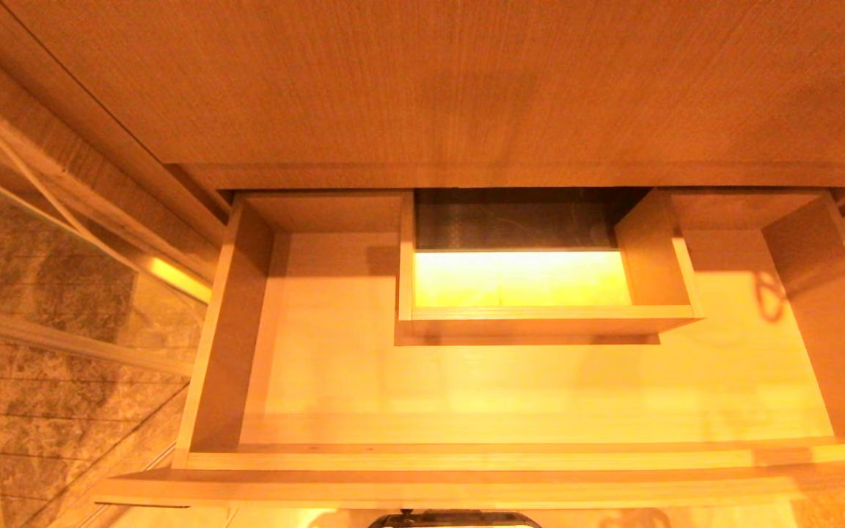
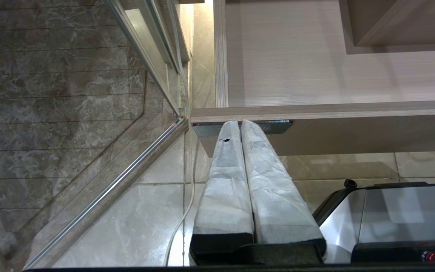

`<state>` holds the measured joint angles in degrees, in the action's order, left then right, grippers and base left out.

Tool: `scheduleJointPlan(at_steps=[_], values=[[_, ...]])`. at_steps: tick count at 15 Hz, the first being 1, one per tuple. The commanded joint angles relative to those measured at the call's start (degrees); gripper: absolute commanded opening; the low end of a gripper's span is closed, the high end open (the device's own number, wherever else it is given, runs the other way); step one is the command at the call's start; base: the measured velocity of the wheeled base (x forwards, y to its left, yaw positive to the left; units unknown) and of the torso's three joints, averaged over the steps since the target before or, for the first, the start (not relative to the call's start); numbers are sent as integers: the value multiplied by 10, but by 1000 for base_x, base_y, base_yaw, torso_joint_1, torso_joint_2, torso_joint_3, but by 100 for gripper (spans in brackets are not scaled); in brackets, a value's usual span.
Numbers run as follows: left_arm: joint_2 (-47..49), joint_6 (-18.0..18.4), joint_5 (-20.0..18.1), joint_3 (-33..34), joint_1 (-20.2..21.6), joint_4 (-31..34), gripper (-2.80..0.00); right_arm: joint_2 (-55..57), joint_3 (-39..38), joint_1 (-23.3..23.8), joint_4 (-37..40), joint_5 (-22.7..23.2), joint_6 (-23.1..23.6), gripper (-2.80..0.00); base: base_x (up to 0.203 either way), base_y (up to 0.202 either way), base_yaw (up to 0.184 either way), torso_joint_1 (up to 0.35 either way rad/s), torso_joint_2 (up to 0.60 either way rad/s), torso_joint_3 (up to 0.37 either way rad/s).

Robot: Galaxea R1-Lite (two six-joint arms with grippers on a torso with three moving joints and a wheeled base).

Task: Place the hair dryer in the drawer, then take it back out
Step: Close the drawer

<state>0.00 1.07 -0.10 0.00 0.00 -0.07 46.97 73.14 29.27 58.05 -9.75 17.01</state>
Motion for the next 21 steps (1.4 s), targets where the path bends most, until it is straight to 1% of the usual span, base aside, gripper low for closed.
scheduleJointPlan(at_steps=[1,6,7,9,11,13,15,16,18,21], values=[[0,1,0,1,0,0,-280,-2,-44,0,-5,0,1,-280,0,0,0,0,0,0],[0,0,0,1,0,0,-280,-6,-143,0,-7,-3,0,-280,0,0,0,0,0,0],[0,0,0,1,0,0,-280,-5,-163,0,-7,-4,-5,-280,0,0,0,0,0,0],[0,1,0,1,0,0,-280,-3,-199,-2,-22,-5,-30,-280,0,0,0,0,0,0],[0,0,0,1,0,0,-280,-2,-239,-4,-45,-6,-33,-280,0,0,0,0,0,0],[0,0,0,1,0,0,-280,3,-275,5,-51,-6,-32,-280,0,0,0,0,0,0],[0,0,0,1,0,0,-280,22,-297,19,-51,-10,-36,-280,0,0,0,0,0,0],[0,1,0,1,0,0,-280,32,-309,26,-53,-16,-45,-280,0,0,0,0,0,0],[0,1,0,1,0,0,-280,57,-336,26,-70,-28,-66,-280,0,0,0,0,0,0],[0,0,0,1,0,0,-280,102,-341,25,-88,-29,-70,-280,0,0,0,0,0,0]])
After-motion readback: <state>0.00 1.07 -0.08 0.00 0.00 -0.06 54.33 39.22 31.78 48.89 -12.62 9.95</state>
